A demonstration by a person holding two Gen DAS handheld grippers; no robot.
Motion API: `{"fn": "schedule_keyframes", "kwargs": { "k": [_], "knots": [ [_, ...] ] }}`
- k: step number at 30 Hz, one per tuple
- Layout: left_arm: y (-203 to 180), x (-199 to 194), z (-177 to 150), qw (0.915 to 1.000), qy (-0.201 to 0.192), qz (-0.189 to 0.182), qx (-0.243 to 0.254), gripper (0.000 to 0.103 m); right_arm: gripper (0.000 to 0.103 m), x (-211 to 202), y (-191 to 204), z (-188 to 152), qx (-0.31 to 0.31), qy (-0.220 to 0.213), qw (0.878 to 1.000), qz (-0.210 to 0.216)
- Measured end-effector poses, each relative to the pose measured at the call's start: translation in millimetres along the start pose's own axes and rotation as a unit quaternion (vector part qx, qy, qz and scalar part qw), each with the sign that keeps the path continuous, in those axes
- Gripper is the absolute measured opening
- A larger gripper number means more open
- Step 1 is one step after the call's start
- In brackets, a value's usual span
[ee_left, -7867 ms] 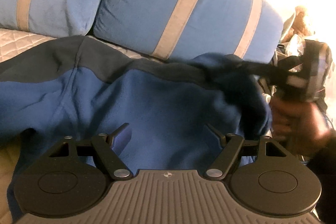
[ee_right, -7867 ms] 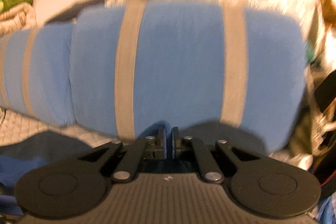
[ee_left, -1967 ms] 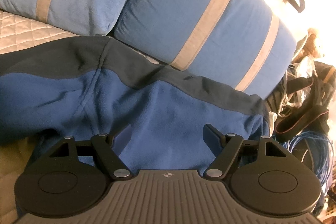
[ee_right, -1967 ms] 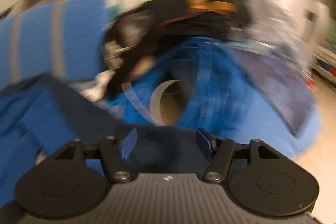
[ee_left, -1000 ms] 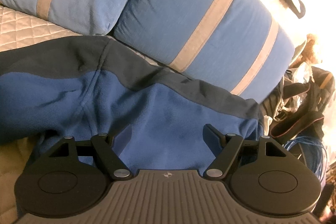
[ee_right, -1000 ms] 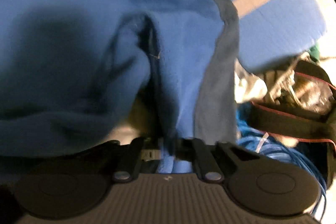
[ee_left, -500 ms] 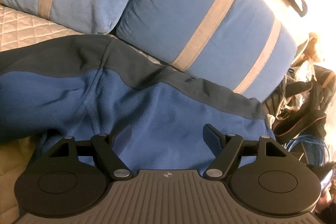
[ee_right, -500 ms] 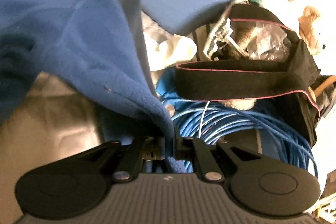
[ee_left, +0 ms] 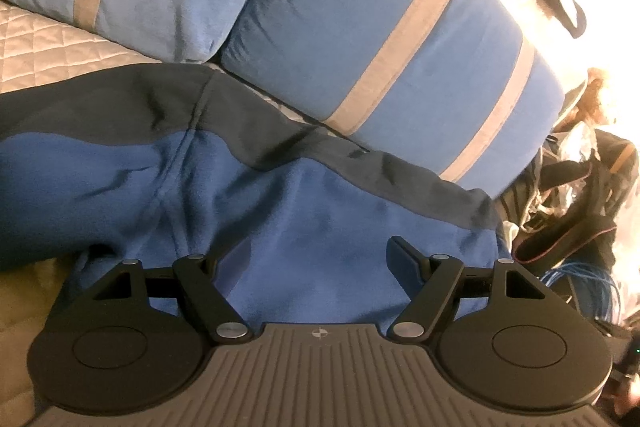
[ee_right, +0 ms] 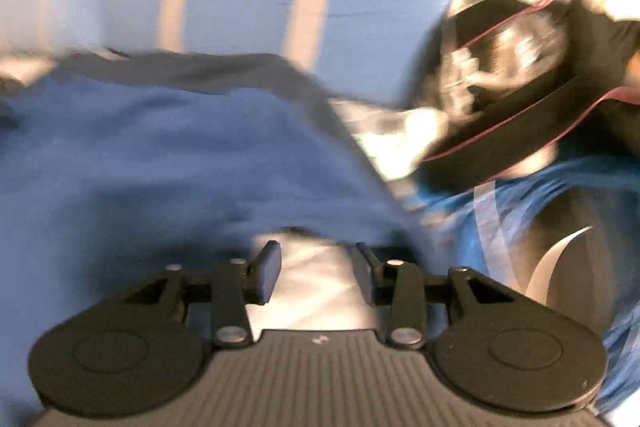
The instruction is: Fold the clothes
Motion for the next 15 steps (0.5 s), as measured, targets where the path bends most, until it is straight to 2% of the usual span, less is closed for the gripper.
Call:
{"fn": "schedule_keyframes", "kwargs": {
  "k": [3, 9, 10, 11, 15],
  "knots": [
    [-2, 1, -2, 1.0, -0.001, -0.001, 0.004, 0.074, 0.056, 17, 18, 4, 0.031, 0.013, 0.998, 0.053],
    [-1, 1, -2, 1.0, -0.005, 0.003, 0.003, 0.074, 0.053, 62, 29, 15, 0.092, 0.036, 0.992, 0.077],
    [-1, 1, -2, 1.0, -0.006, 0.003, 0.002, 0.074, 0.023, 67, 30, 16, 0.099, 0.039, 0.992, 0.074],
    [-1, 1, -2, 1.0, -0.006, 0.003, 0.001, 0.074, 0.011, 68, 30, 15, 0.101, 0.042, 0.992, 0.056],
    [1, 0, 0, 1.0, -0.005, 0.001, -0.002, 0.074, 0.008, 65, 7, 11, 0.121, 0.053, 0.991, 0.004]
  ]
}}
Point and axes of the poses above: each gripper's, at about its wrist camera, not at the fingertips, and x roughly the way its jaws point, y to its left, z to its top, the point moved 3 cm from there along x, roughly the way its jaws point, and after that the axes turned 6 degrees about y, right-handed, at the moved point
